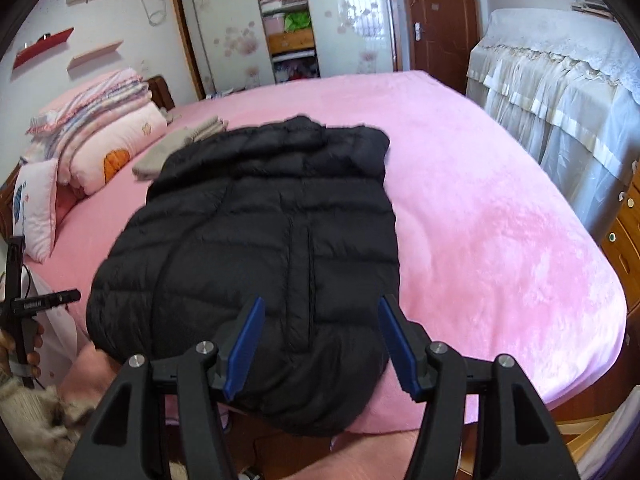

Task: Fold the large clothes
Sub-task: 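Grasp the jacket hem with both grippers and lift it toward the collar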

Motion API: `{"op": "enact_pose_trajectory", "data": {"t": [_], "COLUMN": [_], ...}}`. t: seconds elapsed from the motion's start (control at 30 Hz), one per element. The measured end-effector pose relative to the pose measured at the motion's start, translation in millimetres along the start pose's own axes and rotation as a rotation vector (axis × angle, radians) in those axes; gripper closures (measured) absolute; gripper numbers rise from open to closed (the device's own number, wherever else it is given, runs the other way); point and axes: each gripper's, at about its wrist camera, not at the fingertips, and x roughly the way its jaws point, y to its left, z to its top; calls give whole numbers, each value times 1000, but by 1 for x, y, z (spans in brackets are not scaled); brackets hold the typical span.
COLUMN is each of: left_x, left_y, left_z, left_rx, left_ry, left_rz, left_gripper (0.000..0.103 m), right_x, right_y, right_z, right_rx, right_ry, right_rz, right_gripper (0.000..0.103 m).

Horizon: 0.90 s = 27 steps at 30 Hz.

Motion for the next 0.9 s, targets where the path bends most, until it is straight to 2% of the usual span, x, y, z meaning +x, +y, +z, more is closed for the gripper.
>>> {"op": "enact_pose_trajectory", "data": {"t": [0.23,0.37,0.5,0.7,0.9], "left_x": [32,52,63,75,75], "left_y": [11,16,20,21,24], "left_z": [-10,-18,-21,-23,-24], "left_rx": [-54,-93,-123,-140,-140], "left_ry": [77,113,123,115,114], "left_rz": [-70,-144,-184,-229,-241], "left_gripper": [6,10,11,11,11], "right_x": [29,50,65,83,98], "right_y": [-11,-15,-26,-37,-50], "right_z": [-26,-44,-60,-70,-76], "right_rx": [-4,-18,41,109,203], "right_ry": [129,219,280,315,330], "right_rz": [21,8,46,107,145], "right_gripper": [44,44,44,44,44]}}
